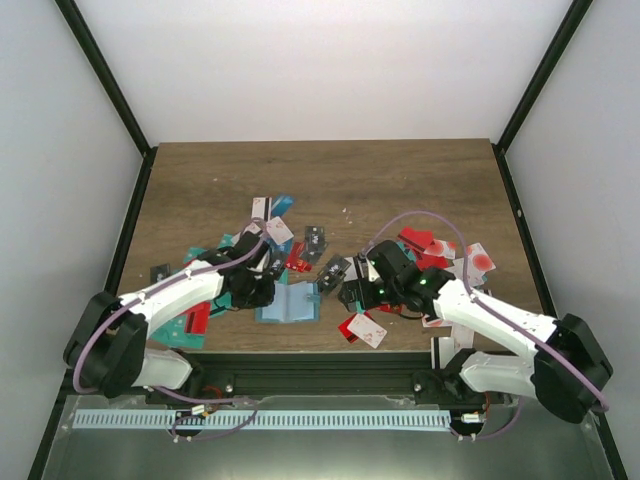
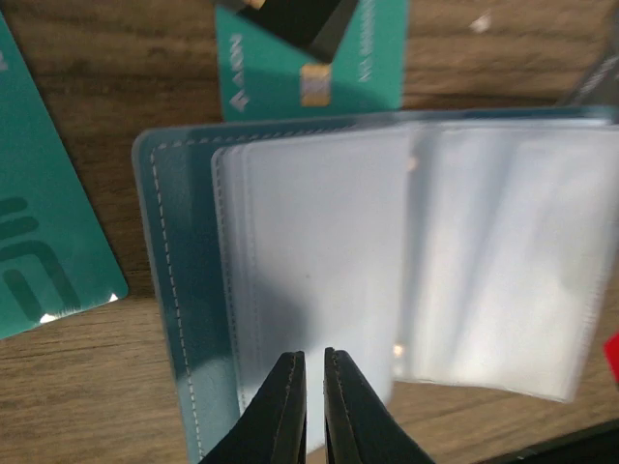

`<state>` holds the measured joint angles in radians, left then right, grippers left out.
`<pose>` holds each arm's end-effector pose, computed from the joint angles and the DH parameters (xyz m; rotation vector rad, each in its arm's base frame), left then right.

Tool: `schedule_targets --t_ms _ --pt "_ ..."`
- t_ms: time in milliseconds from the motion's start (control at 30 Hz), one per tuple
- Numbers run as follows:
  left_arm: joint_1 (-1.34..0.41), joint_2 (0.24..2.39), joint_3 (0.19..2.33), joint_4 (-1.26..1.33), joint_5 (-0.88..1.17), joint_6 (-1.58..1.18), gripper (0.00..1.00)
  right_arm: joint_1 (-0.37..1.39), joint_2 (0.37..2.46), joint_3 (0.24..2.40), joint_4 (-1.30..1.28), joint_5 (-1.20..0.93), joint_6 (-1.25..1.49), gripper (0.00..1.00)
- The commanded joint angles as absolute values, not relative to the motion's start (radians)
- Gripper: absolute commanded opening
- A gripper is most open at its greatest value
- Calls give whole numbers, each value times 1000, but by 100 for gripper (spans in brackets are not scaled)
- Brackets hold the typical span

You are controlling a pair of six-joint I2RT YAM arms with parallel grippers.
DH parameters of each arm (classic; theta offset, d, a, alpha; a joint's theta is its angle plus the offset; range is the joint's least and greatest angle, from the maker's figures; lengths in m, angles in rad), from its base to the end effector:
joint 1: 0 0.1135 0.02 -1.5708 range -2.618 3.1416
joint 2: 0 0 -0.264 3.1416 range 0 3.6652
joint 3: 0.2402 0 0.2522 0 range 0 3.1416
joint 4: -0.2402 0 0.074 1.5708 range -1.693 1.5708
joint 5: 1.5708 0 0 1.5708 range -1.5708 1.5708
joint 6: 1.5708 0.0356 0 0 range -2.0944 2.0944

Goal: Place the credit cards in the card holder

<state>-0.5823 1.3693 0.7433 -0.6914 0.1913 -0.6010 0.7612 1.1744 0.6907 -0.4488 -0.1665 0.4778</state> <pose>0.1868 -0.1311 0.1718 0.0086 3.0045 -0.4527 0.1609 0.1614 0.2086 -0.4436 2.5960 0.6840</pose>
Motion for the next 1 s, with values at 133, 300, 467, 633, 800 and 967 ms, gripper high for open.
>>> schedule_targets --t_ms 133,300,467,633,800,967 --pt "-608 1309 907 -711 256 -601 9 682 1181 751 -661 -90 688 100" --pt "-664 1390 991 -663 324 -582 9 635 1239 739 -740 -120 744 100" --pt "-743 1562 1114 -639 339 -558 9 569 1188 670 -660 -217 754 100" --pt "-778 1718 1228 -631 343 -548 9 480 1163 610 -660 -301 811 100" --pt "-794 1842 1318 -639 356 -537 9 470 1158 620 -721 -274 886 100" --pt "-848 1920 1354 -667 360 -519 9 470 1175 590 -752 -325 923 100"
